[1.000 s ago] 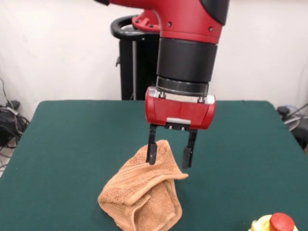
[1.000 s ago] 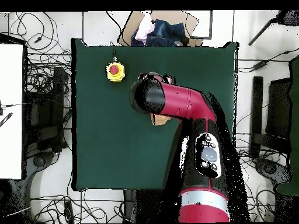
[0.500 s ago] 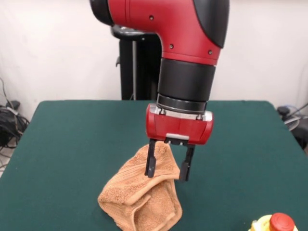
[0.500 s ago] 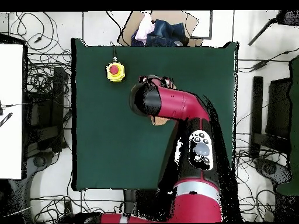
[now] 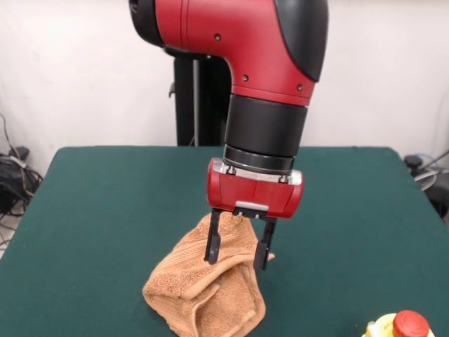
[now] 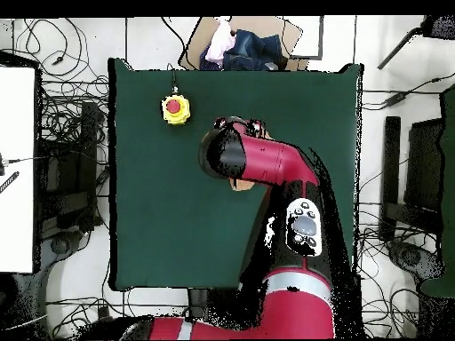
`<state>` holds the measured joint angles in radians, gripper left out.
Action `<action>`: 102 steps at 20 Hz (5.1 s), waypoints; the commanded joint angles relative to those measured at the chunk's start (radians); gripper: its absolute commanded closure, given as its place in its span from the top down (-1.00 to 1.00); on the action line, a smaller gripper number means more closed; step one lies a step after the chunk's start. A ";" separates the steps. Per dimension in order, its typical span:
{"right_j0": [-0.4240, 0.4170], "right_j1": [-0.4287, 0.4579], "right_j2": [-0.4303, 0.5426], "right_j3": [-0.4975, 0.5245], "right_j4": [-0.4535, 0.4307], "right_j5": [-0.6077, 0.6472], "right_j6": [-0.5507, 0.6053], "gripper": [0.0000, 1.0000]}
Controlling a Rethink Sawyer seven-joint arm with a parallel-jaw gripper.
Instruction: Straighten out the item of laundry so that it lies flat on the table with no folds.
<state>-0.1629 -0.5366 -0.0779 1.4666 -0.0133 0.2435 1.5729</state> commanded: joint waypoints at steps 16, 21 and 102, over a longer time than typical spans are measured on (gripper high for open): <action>0.002 0.000 0.002 0.100 0.009 -0.149 0.227 1.00; 0.001 -0.001 0.002 0.097 0.000 -0.159 0.208 -1.00; 0.076 -0.062 -0.081 0.288 0.102 -0.294 0.255 1.00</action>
<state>-0.0843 -0.6271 -0.1786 1.7116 0.0422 -0.0357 1.5939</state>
